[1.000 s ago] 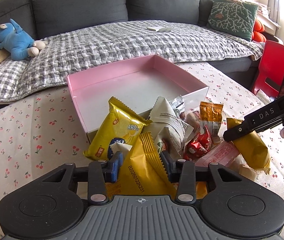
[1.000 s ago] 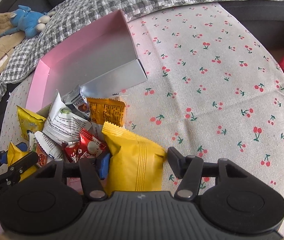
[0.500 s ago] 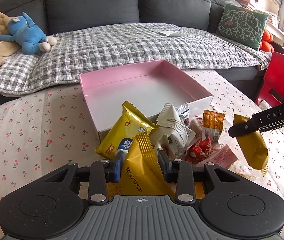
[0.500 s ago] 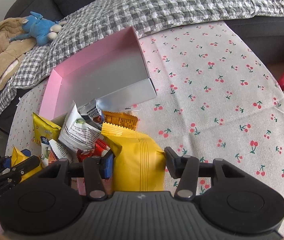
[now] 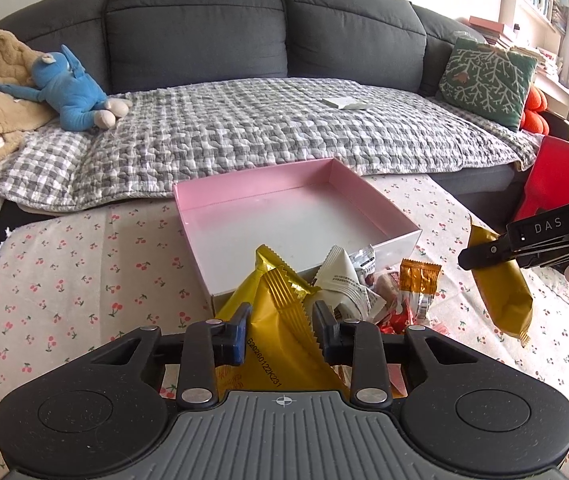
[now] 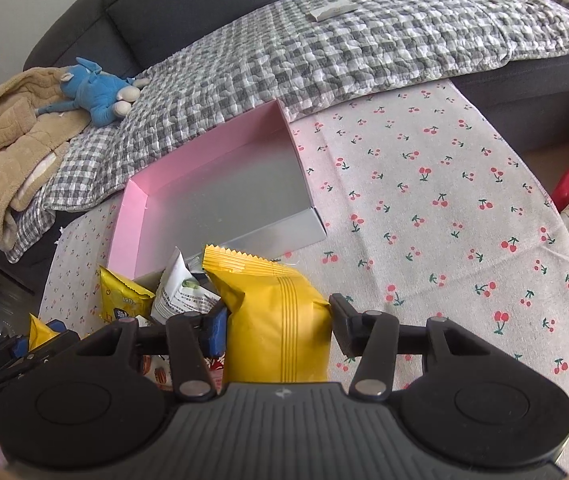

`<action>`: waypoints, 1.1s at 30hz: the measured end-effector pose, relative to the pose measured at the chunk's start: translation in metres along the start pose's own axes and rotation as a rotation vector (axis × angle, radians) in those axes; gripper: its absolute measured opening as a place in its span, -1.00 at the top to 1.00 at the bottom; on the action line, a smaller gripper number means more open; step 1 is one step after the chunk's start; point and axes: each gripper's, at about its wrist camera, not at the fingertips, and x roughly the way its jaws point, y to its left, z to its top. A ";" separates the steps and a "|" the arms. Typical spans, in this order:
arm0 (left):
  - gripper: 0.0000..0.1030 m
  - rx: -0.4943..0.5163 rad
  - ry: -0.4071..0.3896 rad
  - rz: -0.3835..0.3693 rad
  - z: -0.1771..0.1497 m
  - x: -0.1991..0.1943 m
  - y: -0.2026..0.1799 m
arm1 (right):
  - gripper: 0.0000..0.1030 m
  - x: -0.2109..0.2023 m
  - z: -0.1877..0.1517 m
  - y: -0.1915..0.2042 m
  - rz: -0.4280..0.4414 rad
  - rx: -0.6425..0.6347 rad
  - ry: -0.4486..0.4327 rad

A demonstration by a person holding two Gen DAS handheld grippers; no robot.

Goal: Organize snacks
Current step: 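Carry the yellow pastry into the pink box with the right tool and open it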

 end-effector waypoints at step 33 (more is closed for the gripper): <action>0.74 -0.057 -0.012 0.093 0.104 0.113 0.018 | 0.07 0.078 0.087 0.021 0.159 0.001 -0.069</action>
